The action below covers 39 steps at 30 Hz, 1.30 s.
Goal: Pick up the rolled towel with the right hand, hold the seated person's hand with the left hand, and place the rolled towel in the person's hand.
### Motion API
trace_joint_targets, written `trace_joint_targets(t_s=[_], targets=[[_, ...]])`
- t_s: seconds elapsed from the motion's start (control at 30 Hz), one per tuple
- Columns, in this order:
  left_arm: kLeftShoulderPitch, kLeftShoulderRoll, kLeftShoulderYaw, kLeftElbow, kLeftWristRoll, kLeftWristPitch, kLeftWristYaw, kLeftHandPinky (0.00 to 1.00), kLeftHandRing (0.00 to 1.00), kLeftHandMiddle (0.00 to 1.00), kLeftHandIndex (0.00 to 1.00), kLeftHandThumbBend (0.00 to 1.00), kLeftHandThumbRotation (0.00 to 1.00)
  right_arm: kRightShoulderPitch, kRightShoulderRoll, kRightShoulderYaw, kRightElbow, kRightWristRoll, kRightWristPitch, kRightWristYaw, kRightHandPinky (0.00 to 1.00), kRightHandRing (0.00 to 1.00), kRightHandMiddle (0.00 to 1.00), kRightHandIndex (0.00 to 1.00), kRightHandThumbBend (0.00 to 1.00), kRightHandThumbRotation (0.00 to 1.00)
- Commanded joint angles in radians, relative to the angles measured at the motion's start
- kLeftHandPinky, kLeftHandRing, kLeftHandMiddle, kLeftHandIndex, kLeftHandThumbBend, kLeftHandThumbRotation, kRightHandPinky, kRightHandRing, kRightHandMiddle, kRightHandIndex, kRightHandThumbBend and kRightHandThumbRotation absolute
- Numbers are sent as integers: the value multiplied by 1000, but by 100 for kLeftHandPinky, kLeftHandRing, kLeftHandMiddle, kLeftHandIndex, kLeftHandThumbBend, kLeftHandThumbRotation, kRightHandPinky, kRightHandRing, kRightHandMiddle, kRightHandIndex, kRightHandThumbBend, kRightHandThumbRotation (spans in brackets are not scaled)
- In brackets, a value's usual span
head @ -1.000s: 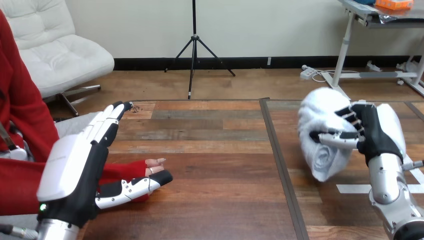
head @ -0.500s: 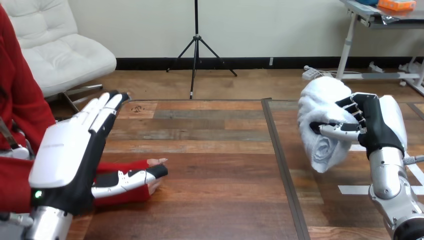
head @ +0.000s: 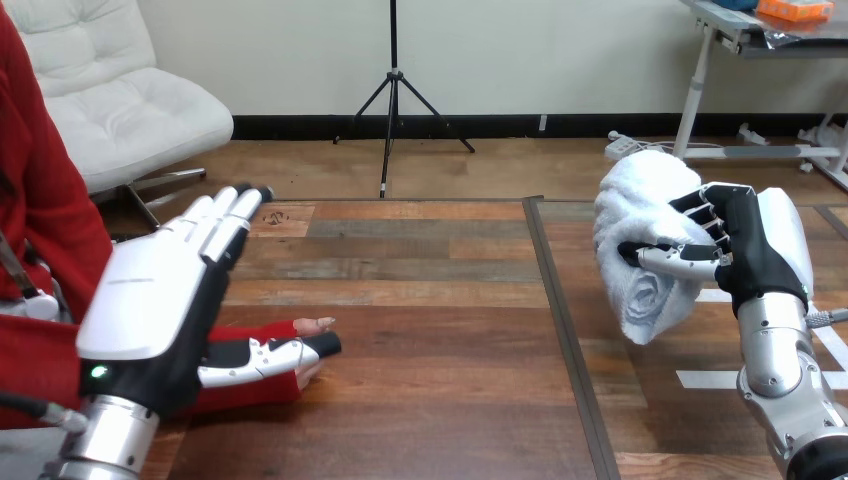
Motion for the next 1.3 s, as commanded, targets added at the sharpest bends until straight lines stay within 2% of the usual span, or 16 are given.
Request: trace_joint_targets(t_s=[0.0, 0.37, 0.57, 0.63, 0.9, 1.07, 1.27], targets=[[-71, 43, -47, 44, 17, 36, -23, 94, 95, 96, 94, 100, 77, -34, -8, -21, -80, 16, -20, 5, 39, 44, 47, 46, 70, 0], [-121, 86, -105, 142, 15, 42, -21, 98, 95, 96, 93, 100, 73, -31, -2, -23, -92, 16, -17, 9, 40, 45, 47, 45, 70, 0], [-152, 129, -139, 175, 12, 49, -83, 99, 96, 96, 93, 100, 65, -32, -1, -22, -96, 12, -9, 6, 41, 46, 48, 46, 71, 0], [-163, 144, -149, 183, 6, 54, -123, 99, 96, 96, 93, 100, 63, -32, -2, -21, -98, 11, -10, 4, 41, 46, 48, 46, 71, 0], [-198, 173, -170, 213, -30, 63, -216, 100, 95, 95, 92, 100, 57, -29, -3, -19, -106, 5, -12, -2, 40, 45, 47, 45, 71, 0], [-215, 185, -182, 227, -39, 71, -246, 97, 93, 93, 90, 100, 54, -28, -4, -18, -108, 2, -10, -7, 39, 44, 47, 45, 71, 0], [-231, 193, -194, 251, -43, 71, -242, 93, 91, 92, 89, 100, 51, -26, -3, -20, -113, 3, -6, -5, 39, 44, 46, 45, 71, 0]])
